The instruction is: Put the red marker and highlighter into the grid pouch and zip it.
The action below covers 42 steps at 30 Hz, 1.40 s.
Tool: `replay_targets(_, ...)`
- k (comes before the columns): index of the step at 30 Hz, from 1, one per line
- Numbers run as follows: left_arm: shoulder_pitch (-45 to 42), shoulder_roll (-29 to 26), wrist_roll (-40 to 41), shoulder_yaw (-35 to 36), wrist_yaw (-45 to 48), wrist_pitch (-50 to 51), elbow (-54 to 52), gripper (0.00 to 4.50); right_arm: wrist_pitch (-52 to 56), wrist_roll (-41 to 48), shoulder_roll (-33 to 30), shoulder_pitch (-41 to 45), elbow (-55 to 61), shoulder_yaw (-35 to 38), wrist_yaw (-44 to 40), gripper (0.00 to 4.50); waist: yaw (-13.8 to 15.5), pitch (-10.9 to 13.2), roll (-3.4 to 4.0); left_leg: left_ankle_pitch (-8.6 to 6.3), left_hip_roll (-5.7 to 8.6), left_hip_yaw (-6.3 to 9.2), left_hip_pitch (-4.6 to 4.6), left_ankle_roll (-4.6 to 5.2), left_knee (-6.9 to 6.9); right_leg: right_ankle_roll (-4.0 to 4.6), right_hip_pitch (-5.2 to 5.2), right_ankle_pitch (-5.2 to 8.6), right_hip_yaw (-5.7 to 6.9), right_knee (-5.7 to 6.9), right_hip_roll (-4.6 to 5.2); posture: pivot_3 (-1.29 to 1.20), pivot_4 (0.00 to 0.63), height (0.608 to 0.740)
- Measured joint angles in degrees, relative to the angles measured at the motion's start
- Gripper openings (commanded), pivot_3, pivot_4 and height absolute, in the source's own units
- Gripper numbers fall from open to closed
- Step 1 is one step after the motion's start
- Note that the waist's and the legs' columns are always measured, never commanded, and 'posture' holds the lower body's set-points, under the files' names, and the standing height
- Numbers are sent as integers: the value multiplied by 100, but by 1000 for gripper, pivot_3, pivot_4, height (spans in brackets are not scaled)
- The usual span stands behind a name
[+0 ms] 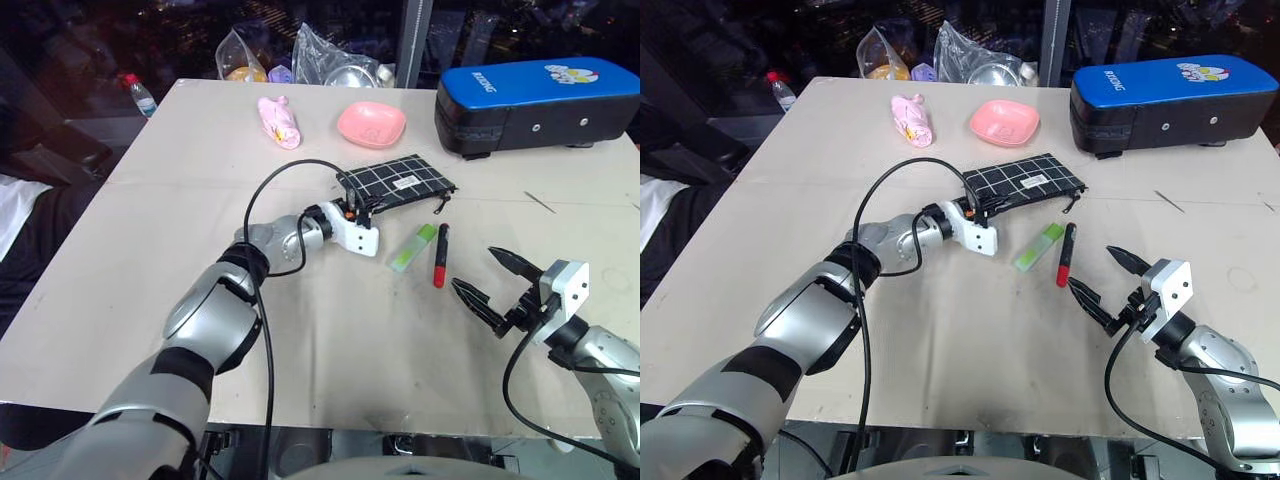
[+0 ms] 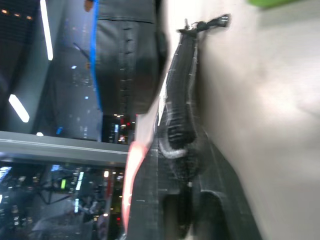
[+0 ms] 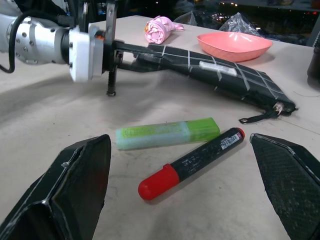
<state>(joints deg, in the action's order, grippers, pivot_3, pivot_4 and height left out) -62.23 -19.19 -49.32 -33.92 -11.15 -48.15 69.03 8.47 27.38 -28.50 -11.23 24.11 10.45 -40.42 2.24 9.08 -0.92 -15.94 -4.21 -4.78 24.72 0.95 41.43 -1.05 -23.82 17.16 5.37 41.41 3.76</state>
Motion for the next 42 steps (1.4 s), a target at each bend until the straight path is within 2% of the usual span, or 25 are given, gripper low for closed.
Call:
replay_targets(8, -17, 42, 90, -5, 16, 24, 43, 44, 4, -31, 12, 67, 3, -11, 100, 4500, -3, 0, 0, 0, 0, 0, 1, 0, 8, 0, -6, 1, 0, 19, 3, 0, 150, 686)
replay_targets(11, 203, 119, 761, 374, 561, -160, -11, 44, 26, -174, 121, 226, 0, -103, 312, 4500, -19, 0, 0, 1, 0, -4, 2, -1, 11, 1, -13, 2, -4, 25, 4, 0, 150, 686)
replay_targets(14, 611, 146, 1695, 852, 1498, -281, -257, 44, 168, -429, 210, 513, -120, -165, 673, 4500, -97, 1, 0, 2, -2, -10, 5, -3, 13, 2, -24, 2, -9, 37, 5, 0, 150, 686)
replay_targets(16, 1137, 14, 2558, 1194, 2333, -159, -1007, 44, 405, -501, 338, 871, -318, -287, 899, 4500, -148, 0, 1, 2, -3, -13, 3, -3, 14, 2, -25, 2, -12, 38, 5, 0, 150, 686)
replay_targets(18, 1544, -6, 3054, 1319, 2812, 15, -1640, 44, 605, -612, 394, 1148, -490, -366, 1091, 4500, -198, 1, 3, 2, -7, -18, 1, -4, 15, 3, -32, 1, -28, 44, 5, 0, 150, 686)
replay_targets(19, 1947, -86, 3394, 1358, 3193, 281, -2300, 44, 881, -686, 437, 1444, -647, -435, 1282, 4500, -223, 1, 4, 2, -8, -19, 1, -4, 15, 4, -34, 1, -31, 45, 4, 0, 150, 686)
replay_targets(23, 2828, -266, 4062, 1551, 3893, 1357, -3947, 44, 1665, -633, 639, 2245, -1160, -468, 1644, 4500, -220, 2, 6, 4, -8, -22, 5, -6, 17, 4, -36, 1, -28, 49, 1, 0, 150, 686)
replay_targets(29, 3272, -382, 4279, 1837, 4110, 2485, -5360, 44, 2655, -310, 765, 3420, -2054, -493, 1674, 4500, -152, 0, 8, 2, -4, -26, 4, -4, 20, 4, -36, 0, -34, 48, 1, 0, 150, 686)
replay_targets(33, 3606, -385, 4280, 1843, 4230, 2899, -5832, 44, 2691, -282, 750, 3962, -2725, -486, 1464, 4500, -149, 0, 8, 2, -4, -26, 6, -4, 18, 4, -37, 0, -32, 47, 1, 0, 150, 686)
replay_targets(39, 3682, -419, 4277, 1884, 4307, 3077, -6052, 44, 2490, -334, 742, 4293, -3211, -492, 1224, 4500, -156, 0, 9, 2, -5, -27, 5, -3, 16, 4, -38, 0, -34, 47, 1, 0, 150, 686)
replay_targets(40, 3697, -421, 4277, 1895, 4323, 3097, -6096, 0, 2441, -363, 742, 4343, -3282, -492, 1188, 4111, -155, 0, 9, 2, -5, -27, 5, -3, 16, 4, -38, 0, -35, 47, 1, 0, 150, 686)
replay_targets(41, 3708, -420, 4277, 1896, 4338, 3107, -6115, 0, 2381, -394, 742, 4373, -3347, -492, 1154, 3969, -154, 0, 9, 2, -5, -27, 5, -3, 15, 4, -39, 0, -35, 47, 1, 0, 150, 686)
replay_targets(42, 3726, -420, 4277, 1896, 4355, 3111, -6117, 0, 2331, -424, 741, 4388, -3402, -493, 1103, 3612, -154, 0, 9, 2, -5, -27, 5, -3, 15, 4, -39, 0, -35, 47, 1, 0, 150, 686)
